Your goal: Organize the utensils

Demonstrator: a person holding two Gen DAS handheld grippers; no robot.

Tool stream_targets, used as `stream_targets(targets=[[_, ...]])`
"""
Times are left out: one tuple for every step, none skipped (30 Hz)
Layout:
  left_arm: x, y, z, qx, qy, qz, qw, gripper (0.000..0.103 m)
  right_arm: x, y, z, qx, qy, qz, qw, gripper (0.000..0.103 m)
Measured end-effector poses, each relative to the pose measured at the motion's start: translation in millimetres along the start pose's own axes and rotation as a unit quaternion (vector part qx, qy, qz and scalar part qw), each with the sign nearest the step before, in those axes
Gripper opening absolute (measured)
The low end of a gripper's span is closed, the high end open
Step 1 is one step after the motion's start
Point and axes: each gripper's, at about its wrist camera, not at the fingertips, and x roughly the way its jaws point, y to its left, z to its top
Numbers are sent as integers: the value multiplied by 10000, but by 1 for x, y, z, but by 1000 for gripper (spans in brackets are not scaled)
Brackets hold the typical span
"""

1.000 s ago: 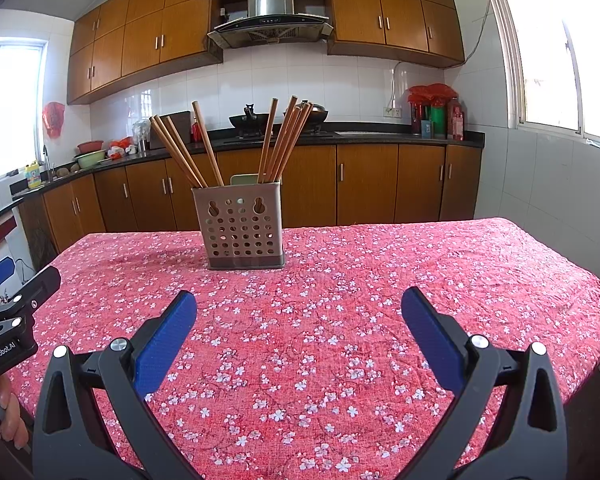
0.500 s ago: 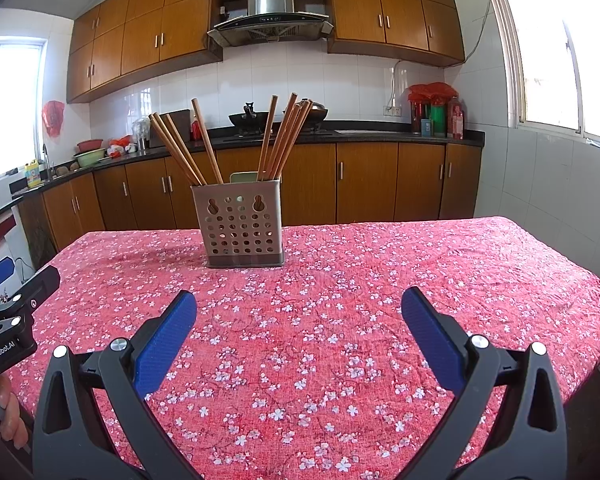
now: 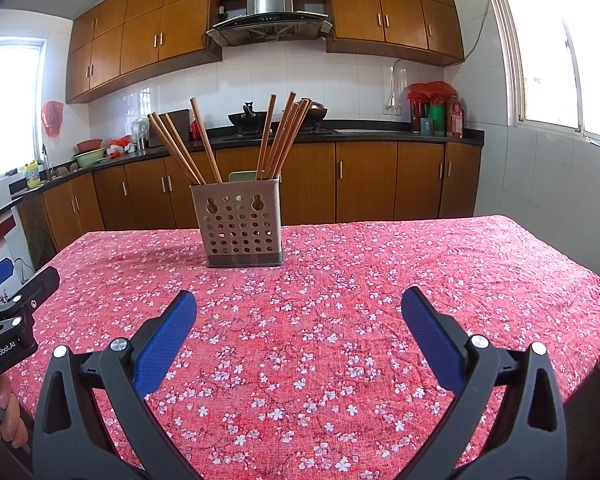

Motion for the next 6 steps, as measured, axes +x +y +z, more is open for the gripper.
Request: stream_targets(targets=[[0,0,1,-1,2,-13,10000,99,0,0,0,3,1,1,10000,101],[0,0,1,-1,5,-24,10000,99,0,0,0,4,3,0,10000,101],[0,0,1,2,11,-26,10000,99,0,0,0,-2,4,2,10000,101],[0,0,1,5,18,-26,10000,99,0,0,0,-4,4,5,10000,101],[0,0,1,4,20,-22,10000,99,-1,-1,0,-5,0,7,10000,101],[0,0,1,1,23,-26,10000,99,0,0,0,-6,-2,6,10000,101]])
